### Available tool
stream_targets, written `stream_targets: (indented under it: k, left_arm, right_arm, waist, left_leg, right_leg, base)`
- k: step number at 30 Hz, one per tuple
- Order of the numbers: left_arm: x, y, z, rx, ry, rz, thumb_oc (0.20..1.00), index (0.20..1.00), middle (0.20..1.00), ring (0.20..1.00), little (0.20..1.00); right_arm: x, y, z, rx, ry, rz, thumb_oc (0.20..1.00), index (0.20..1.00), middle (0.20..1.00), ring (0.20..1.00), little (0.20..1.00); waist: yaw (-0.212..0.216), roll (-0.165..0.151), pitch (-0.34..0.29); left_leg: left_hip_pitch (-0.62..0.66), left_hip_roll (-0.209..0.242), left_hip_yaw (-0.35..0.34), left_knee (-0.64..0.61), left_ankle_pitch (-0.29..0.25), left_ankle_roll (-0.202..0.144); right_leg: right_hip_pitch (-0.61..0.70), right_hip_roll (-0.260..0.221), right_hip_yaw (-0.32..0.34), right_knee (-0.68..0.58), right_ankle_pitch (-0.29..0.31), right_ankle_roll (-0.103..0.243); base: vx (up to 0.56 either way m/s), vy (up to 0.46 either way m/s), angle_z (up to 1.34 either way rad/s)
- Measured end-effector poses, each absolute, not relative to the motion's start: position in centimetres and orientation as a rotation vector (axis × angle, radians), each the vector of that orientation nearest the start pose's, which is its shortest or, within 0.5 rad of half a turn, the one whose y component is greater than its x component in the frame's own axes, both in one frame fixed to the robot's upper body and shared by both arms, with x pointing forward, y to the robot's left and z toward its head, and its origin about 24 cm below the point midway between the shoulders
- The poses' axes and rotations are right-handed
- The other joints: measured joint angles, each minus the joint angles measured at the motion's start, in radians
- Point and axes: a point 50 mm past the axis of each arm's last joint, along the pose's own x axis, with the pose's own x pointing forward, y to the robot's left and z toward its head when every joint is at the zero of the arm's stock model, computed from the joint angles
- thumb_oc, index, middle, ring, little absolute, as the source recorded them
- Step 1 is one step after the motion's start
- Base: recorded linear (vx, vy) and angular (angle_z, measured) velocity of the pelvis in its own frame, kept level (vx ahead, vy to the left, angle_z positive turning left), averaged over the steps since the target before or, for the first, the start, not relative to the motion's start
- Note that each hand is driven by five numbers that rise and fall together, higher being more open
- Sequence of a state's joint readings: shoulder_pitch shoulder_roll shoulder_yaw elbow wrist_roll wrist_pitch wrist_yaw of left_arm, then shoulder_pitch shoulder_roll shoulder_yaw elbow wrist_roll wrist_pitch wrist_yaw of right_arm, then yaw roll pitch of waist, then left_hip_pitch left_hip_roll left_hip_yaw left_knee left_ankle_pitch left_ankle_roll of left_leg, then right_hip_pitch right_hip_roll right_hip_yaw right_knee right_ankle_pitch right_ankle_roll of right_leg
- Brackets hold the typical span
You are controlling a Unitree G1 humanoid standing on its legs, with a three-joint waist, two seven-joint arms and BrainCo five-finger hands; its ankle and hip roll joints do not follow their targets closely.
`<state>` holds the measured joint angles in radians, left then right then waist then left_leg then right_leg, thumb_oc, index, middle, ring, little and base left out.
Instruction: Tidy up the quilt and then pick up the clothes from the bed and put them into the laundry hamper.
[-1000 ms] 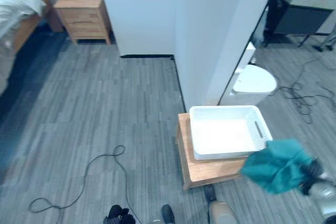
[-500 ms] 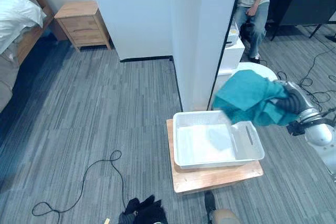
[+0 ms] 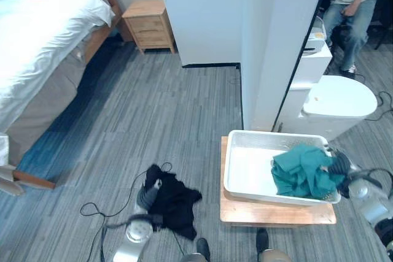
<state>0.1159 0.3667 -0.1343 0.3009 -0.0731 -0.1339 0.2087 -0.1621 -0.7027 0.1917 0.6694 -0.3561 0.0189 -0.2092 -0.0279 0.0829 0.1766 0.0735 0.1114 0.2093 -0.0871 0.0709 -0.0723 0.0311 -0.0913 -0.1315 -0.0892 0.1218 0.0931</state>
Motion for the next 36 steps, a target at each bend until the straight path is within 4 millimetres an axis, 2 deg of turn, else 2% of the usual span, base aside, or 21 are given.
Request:
stream_targets:
  k: [2,5,7,9,11,13,14,15,16,18,20,21,22,23,25,26,29,31,33,36]
  left_arm:
    - [22.0,22.2,-0.3,0.286,0.156,0.128,0.200,0.200,0.200,0.200,0.200]
    - [22.9,21.4,2.7,0.273,0.009,0.081,0.200,0.200,0.200,0.200,0.200]
    - [23.0,20.9,3.5,0.266,-0.032,0.062,0.200,0.200,0.200,0.200,0.200]
    - [23.5,20.4,3.8,0.263,-0.048,0.034,0.200,0.200,0.200,0.200,0.200]
    - [24.4,19.3,4.4,0.262,-0.077,-0.014,0.200,0.200,0.200,0.200,0.200]
    - [25.2,18.5,4.9,0.265,-0.098,-0.042,0.200,0.200,0.200,0.200,0.200]
    - [25.9,17.6,5.2,0.276,-0.110,-0.071,0.200,0.200,0.200,0.200,0.200]
    - [26.9,16.6,5.6,0.294,-0.130,-0.105,0.200,0.200,0.200,0.200,0.200]
    - [27.4,16.1,6.0,0.317,-0.145,-0.122,0.200,0.200,0.200,0.200,0.200]
    - [29.0,14.6,6.6,0.365,-0.176,-0.147,0.200,0.200,0.200,0.200,0.200]
    - [30.6,13.7,6.6,0.397,-0.166,-0.156,0.200,0.200,0.200,0.200,0.200]
    - [31.6,12.9,6.3,0.448,-0.153,-0.161,0.200,0.200,0.200,0.200,0.200]
    - [32.4,12.5,5.9,0.486,-0.129,-0.159,0.200,0.200,0.200,0.200,0.200]
    - [33.4,12.4,5.4,0.548,-0.083,-0.153,0.200,0.200,0.200,0.200,0.200]
    - [33.6,12.5,4.8,0.578,-0.047,-0.139,0.203,0.203,0.203,0.203,0.203]
    - [34.0,12.1,4.1,0.625,-0.024,-0.137,1.000,1.000,1.000,1.000,1.000]
    - [34.3,12.0,2.2,0.654,0.092,-0.134,1.000,1.000,1.000,1.000,1.000]
    - [33.2,11.8,-0.4,0.564,0.231,-0.125,1.000,1.000,1.000,1.000,1.000]
    - [32.2,11.8,-2.0,0.522,0.313,-0.121,1.000,1.000,1.000,1.000,1.000]
    - [31.8,12.2,-2.4,0.452,0.346,-0.088,1.000,1.000,1.000,1.000,1.000]
  right_arm:
    - [23.2,-33.8,-1.3,-1.121,0.522,-0.229,1.000,1.000,1.000,1.000,1.000]
    - [21.5,-34.8,-2.3,-1.221,0.593,-0.249,1.000,1.000,1.000,1.000,1.000]
    - [20.6,-35.1,-2.6,-1.269,0.595,-0.264,1.000,1.000,1.000,1.000,1.000]
    - [19.7,-35.4,-3.1,-1.264,0.620,-0.280,1.000,1.000,1.000,1.000,1.000]
    - [17.6,-35.5,-4.2,-1.238,0.678,-0.282,1.000,1.000,1.000,1.000,1.000]
    - [17.2,-35.1,-4.8,-1.217,0.691,-0.275,1.000,1.000,1.000,1.000,1.000]
    - [16.8,-34.9,-5.2,-1.202,0.704,-0.273,1.000,1.000,1.000,1.000,1.000]
    - [16.3,-34.6,-5.6,-1.194,0.717,-0.264,1.000,1.000,1.000,1.000,1.000]
    - [16.2,-34.4,-5.8,-1.187,0.719,-0.257,1.000,1.000,1.000,1.000,1.000]
    - [15.8,-34.0,-6.3,-1.184,0.730,-0.240,1.000,1.000,1.000,1.000,1.000]
    - [15.9,-33.5,-6.5,-1.188,0.725,-0.209,1.000,1.000,1.000,1.000,1.000]
    - [15.7,-33.5,-6.7,-1.190,0.732,-0.200,1.000,1.000,1.000,1.000,1.000]
    - [15.4,-33.4,-7.0,-1.194,0.743,-0.185,1.000,1.000,1.000,1.000,1.000]
    - [16.1,-32.8,-6.9,-1.190,0.718,-0.168,1.000,1.000,1.000,1.000,1.000]
    - [16.2,-32.5,-6.9,-1.193,0.706,-0.152,1.000,1.000,1.000,1.000,1.000]
    - [16.1,-32.4,-7.0,-1.187,0.707,-0.154,1.000,1.000,1.000,1.000,1.000]
    - [15.9,-31.7,-7.7,-1.190,0.717,-0.116,1.000,1.000,1.000,1.000,1.000]
    - [14.9,-31.5,-9.0,-1.172,0.797,-0.108,1.000,1.000,1.000,1.000,1.000]
    - [13.9,-31.1,-10.2,-1.138,0.873,-0.096,1.000,1.000,1.000,1.000,1.000]
    - [13.2,-30.9,-11.0,-1.089,0.937,-0.108,1.000,1.000,1.000,1.000,1.000]
  waist:
    - [-0.002,0.000,0.001]
    - [-0.035,0.000,0.001]
    - [-0.056,-0.001,0.002]
    - [-0.067,-0.001,0.001]
    - [-0.110,-0.006,0.003]
    - [-0.122,-0.007,0.004]
    - [-0.162,-0.010,0.006]
    - [-0.181,-0.011,0.004]
    - [-0.188,-0.011,0.005]
    - [-0.237,-0.011,0.005]
    - [-0.247,-0.007,0.004]
    - [-0.281,-0.008,0.005]
    - [-0.292,-0.008,0.005]
    - [-0.298,-0.002,0.004]
    - [-0.345,-0.002,0.005]
    - [-0.360,0.001,0.007]
    - [-0.388,0.009,0.029]
    - [-0.384,0.023,0.044]
    - [-0.378,0.035,0.051]
    - [-0.359,0.045,0.052]
  left_leg:
    - [0.000,0.000,0.000,-0.001,-0.001,-0.001]
    - [0.006,-0.001,0.005,-0.001,-0.005,-0.001]
    - [0.018,0.001,0.020,-0.001,-0.009,-0.003]
    - [0.022,0.002,0.030,-0.002,-0.018,-0.005]
    - [0.027,0.003,0.044,-0.001,-0.019,0.001]
    - [0.031,0.006,0.080,-0.002,-0.023,0.000]
    - [0.038,0.005,0.089,-0.002,-0.026,0.000]
    - [0.043,0.005,0.096,-0.001,-0.027,-0.001]
    - [0.047,0.005,0.113,-0.002,-0.025,-0.004]
    - [0.052,0.005,0.145,-0.002,-0.041,-0.007]
    - [0.051,0.004,0.171,-0.002,-0.039,-0.009]
    - [0.050,0.004,0.196,-0.002,-0.041,-0.011]
    - [0.049,0.003,0.206,-0.002,-0.041,-0.011]
    - [0.044,0.003,0.223,-0.002,-0.042,-0.010]
    - [0.035,0.003,0.249,-0.002,-0.047,-0.013]
    - [0.025,0.002,0.254,-0.002,-0.047,-0.013]
    - [0.009,-0.001,0.285,-0.002,-0.047,-0.012]
    - [0.005,0.003,0.304,-0.002,-0.051,-0.013]
    - [0.003,0.010,0.300,-0.002,-0.051,-0.014]
    - [0.003,0.012,0.297,-0.002,-0.051,-0.014]
  right_leg:
    - [0.003,0.000,0.001,0.000,-0.001,-0.001]
    - [0.003,-0.001,0.007,0.000,-0.005,0.004]
    - [0.006,0.001,0.020,0.000,-0.008,0.001]
    - [0.004,0.003,0.033,0.000,-0.010,0.000]
    - [-0.005,0.006,0.046,0.000,-0.011,-0.002]
    - [-0.014,0.010,0.080,0.000,-0.007,-0.001]
    - [-0.015,0.010,0.090,-0.001,-0.003,0.005]
    - [-0.014,0.011,0.096,0.000,-0.003,0.006]
    - [-0.016,0.012,0.109,-0.001,-0.001,0.008]
    - [-0.035,0.016,0.145,-0.001,-0.002,0.006]
    - [-0.049,0.018,0.167,-0.001,0.009,0.014]
    - [-0.065,0.022,0.190,-0.001,0.010,0.015]
    - [-0.073,0.023,0.198,-0.001,0.011,0.015]
    - [-0.082,0.025,0.213,0.000,0.016,0.018]
    - [-0.106,0.028,0.231,0.000,0.019,0.018]
    - [-0.119,0.028,0.235,0.000,0.023,0.016]
    - [-0.152,0.031,0.259,0.000,0.033,0.016]
    - [-0.167,0.040,0.278,0.000,0.033,0.016]
    - [-0.168,0.045,0.274,0.000,0.033,0.014]
    - [-0.164,0.046,0.269,0.000,0.032,0.014]
  base:
    - [0.00,0.000,0.00]
    - [0.01,-0.008,-0.03]
    - [0.02,-0.009,-0.19]
    - [0.03,-0.011,-0.21]
    - [0.04,-0.011,-0.23]
    - [0.03,-0.009,-0.47]
    - [0.03,-0.008,-0.28]
    - [-0.01,-0.014,-0.30]
    - [0.02,-0.009,-0.42]
    - [0.00,-0.015,-0.47]
    - [-0.02,-0.016,-0.45]
    - [-0.02,-0.013,-0.46]
    - [-0.02,-0.012,-0.48]
    - [-0.02,-0.022,-0.45]
    - [-0.04,-0.026,-0.37]
    - [-0.05,-0.028,-0.23]
    - [-0.02,-0.020,-0.31]
    - [0.04,-0.039,-0.25]
    - [0.04,-0.037,-0.04]
    - [0.04,-0.047,0.07]
